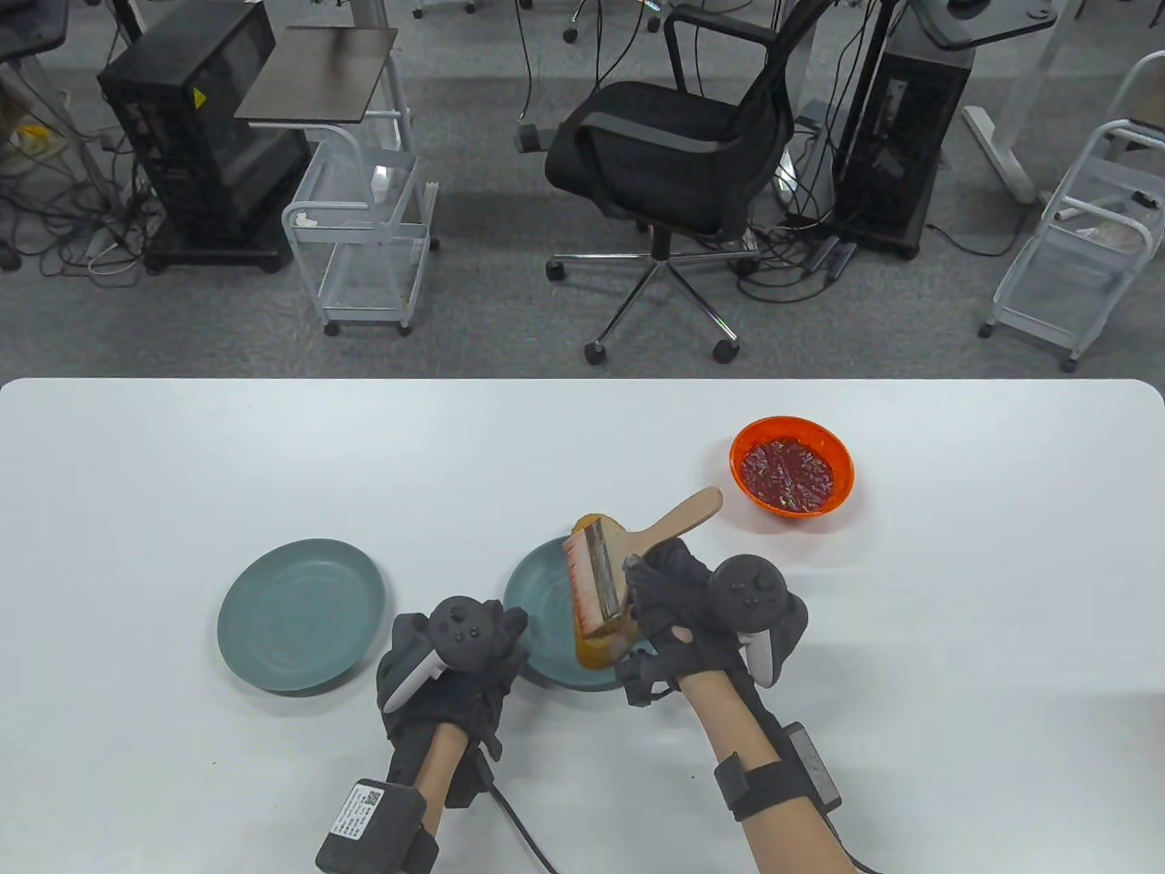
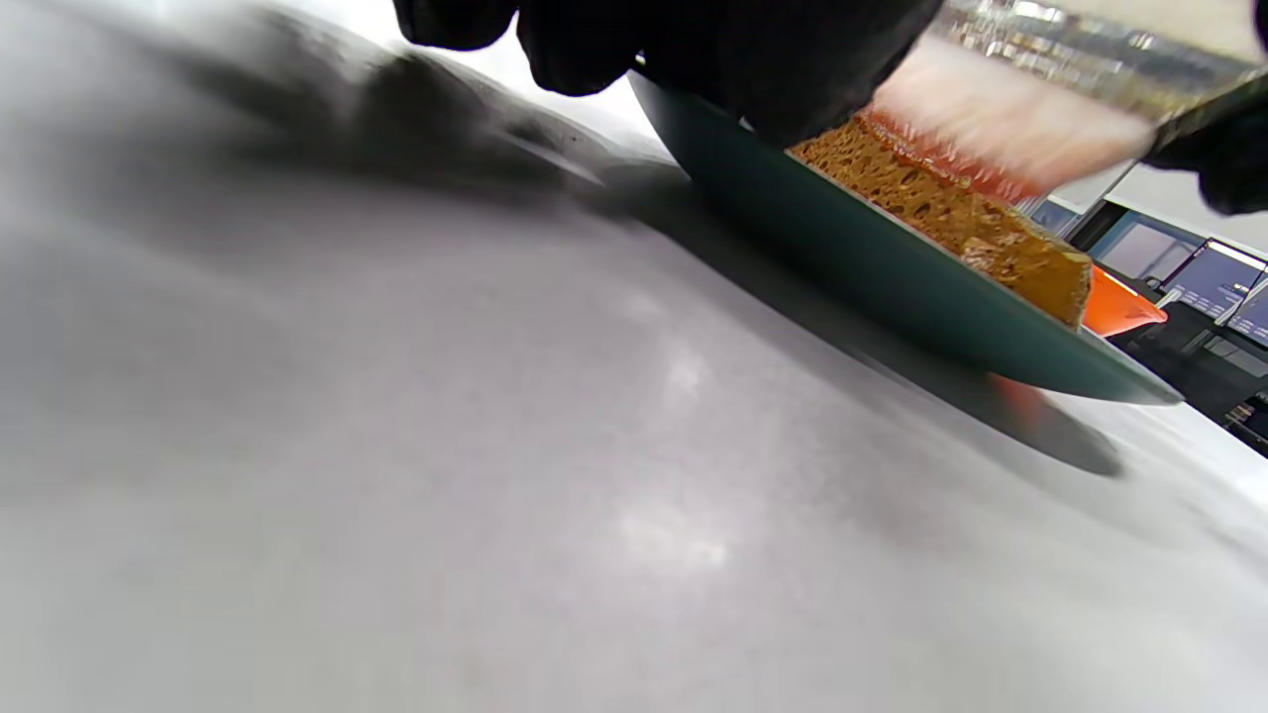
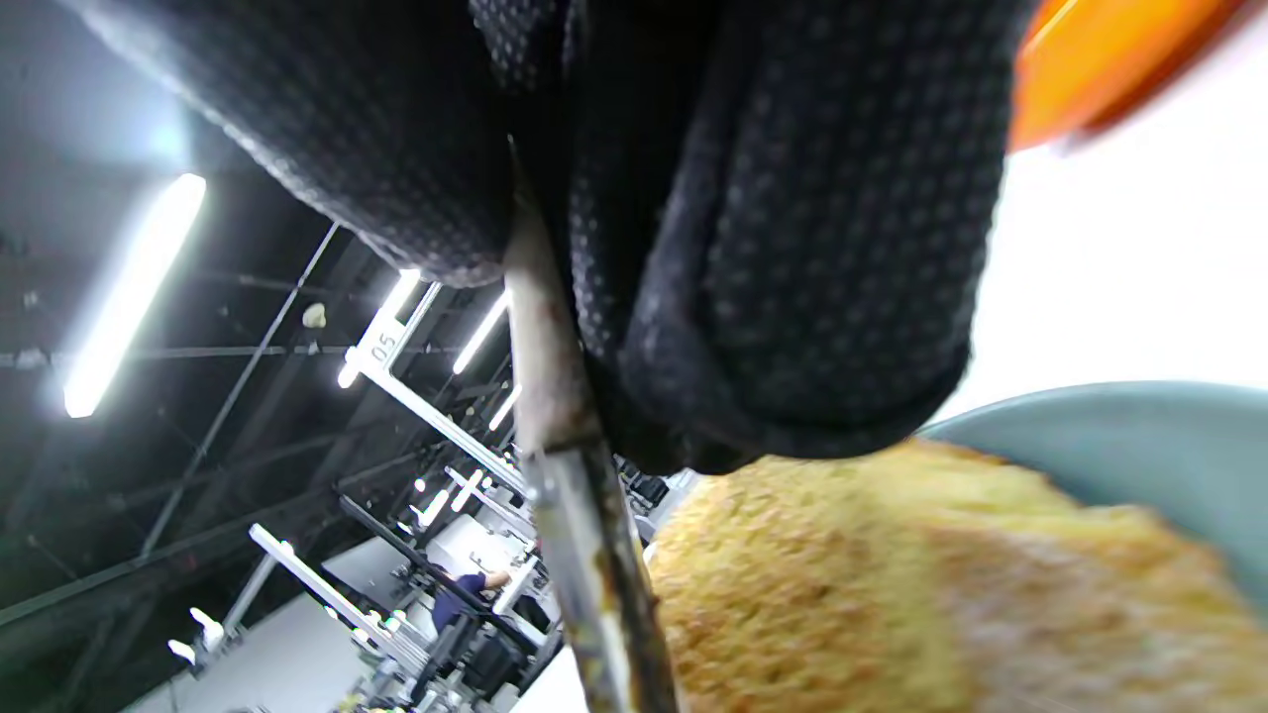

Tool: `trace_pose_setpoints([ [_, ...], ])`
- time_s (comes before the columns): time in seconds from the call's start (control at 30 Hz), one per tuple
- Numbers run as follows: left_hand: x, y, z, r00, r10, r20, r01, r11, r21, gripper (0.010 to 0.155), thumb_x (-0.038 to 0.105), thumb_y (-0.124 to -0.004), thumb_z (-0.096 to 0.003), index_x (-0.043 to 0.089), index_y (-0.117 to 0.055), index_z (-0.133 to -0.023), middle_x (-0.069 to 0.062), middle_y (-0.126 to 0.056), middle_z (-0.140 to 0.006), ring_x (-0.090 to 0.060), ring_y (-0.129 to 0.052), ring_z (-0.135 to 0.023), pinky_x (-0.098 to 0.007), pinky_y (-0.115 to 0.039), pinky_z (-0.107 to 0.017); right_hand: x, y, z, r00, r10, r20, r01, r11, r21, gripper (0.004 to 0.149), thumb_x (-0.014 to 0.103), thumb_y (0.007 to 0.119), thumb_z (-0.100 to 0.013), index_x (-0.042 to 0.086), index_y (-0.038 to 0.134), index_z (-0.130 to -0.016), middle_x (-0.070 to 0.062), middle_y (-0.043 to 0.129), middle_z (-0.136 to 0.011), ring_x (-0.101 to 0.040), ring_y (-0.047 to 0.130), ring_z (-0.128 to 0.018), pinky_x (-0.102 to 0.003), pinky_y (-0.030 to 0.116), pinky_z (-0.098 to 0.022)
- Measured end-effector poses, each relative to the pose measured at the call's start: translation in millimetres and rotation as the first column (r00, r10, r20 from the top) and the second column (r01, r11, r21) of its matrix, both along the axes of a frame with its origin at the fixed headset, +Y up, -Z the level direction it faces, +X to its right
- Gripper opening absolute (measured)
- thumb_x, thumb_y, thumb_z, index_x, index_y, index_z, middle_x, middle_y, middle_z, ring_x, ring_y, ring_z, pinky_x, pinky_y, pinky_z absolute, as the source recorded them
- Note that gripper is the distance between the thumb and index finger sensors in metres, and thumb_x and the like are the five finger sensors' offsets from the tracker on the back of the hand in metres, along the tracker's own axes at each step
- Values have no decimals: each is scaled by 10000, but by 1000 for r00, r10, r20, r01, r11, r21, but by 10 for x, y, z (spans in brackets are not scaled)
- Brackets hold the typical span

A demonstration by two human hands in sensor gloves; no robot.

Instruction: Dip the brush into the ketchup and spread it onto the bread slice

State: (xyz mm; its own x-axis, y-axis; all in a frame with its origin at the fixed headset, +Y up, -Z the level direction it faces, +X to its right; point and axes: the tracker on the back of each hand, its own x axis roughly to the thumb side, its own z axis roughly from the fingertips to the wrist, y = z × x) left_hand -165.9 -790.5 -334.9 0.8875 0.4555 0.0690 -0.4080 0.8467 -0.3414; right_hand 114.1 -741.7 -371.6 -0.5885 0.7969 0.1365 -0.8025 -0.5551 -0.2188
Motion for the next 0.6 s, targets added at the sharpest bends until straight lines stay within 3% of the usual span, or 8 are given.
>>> trace_pose_setpoints([
  [0.17, 4, 2, 2, 1000, -9, 1, 9, 1000, 0, 515, 396, -648, -645, 236, -585, -1130, -148, -484, -1188, -453, -408, -1091, -593, -367, -716, 218, 153, 17, 973, 189, 134, -207, 969, 137, 465, 296, 892, -484, -1, 802, -829, -241, 933, -644, -283, 1141, -370, -286, 1023, -200],
  [0.27, 7, 3, 2, 1000, -7, -1, 7, 1000, -2, 515, 397, -650, -645, 235, -585, -1129, -151, -486, -1187, -453, -410, -1090, -593, -367, -716, 201, 220, 43, 971, 197, 138, -221, 956, 191, 464, 308, 888, -486, 12, 798, -832, -229, 932, -651, -270, 1143, -375, -274, 1025, -201],
  [0.37, 8, 4, 2, 1000, -8, -1, 8, 1000, -5, 515, 396, -649, -645, 235, -582, -1130, -149, -484, -1187, -452, -410, -1091, -593, -368, -716, 89, 178, 39, 997, 56, 60, -63, 990, 130, 462, 311, 888, -487, 16, 800, -832, -225, 936, -651, -265, 1144, -372, -271, 1025, -199],
  [0.43, 5, 1, 3, 1000, -5, -1, 5, 1000, -4, 516, 396, -648, -646, 234, -581, -1131, -152, -482, -1188, -454, -410, -1090, -594, -368, -715, -12, 91, 28, 996, -93, -1, 92, 995, 31, 464, 289, 896, -485, -5, 801, -831, -251, 929, -648, -296, 1136, -369, -296, 1017, -195],
  [0.5, 3, 1, 2, 1000, -3, 0, 3, 1000, -4, 515, 397, -648, -645, 237, -582, -1130, -150, -482, -1188, -456, -410, -1090, -594, -368, -716, -53, 26, 26, 997, -79, -6, 79, 997, -6, 463, 282, 899, -484, -10, 803, -831, -256, 929, -646, -302, 1135, -368, -302, 1014, -194],
  [0.6, 0, 0, 2, 1000, 2, 0, -2, 1000, -5, 515, 396, -648, -645, 236, -582, -1130, -151, -485, -1186, -454, -414, -1090, -594, -370, -715, 44, -3, 0, 998, 59, 8, -60, 998, 29, 464, 308, 890, -484, 12, 807, -831, -228, 941, -644, -266, 1146, -366, -274, 1024, -196],
])
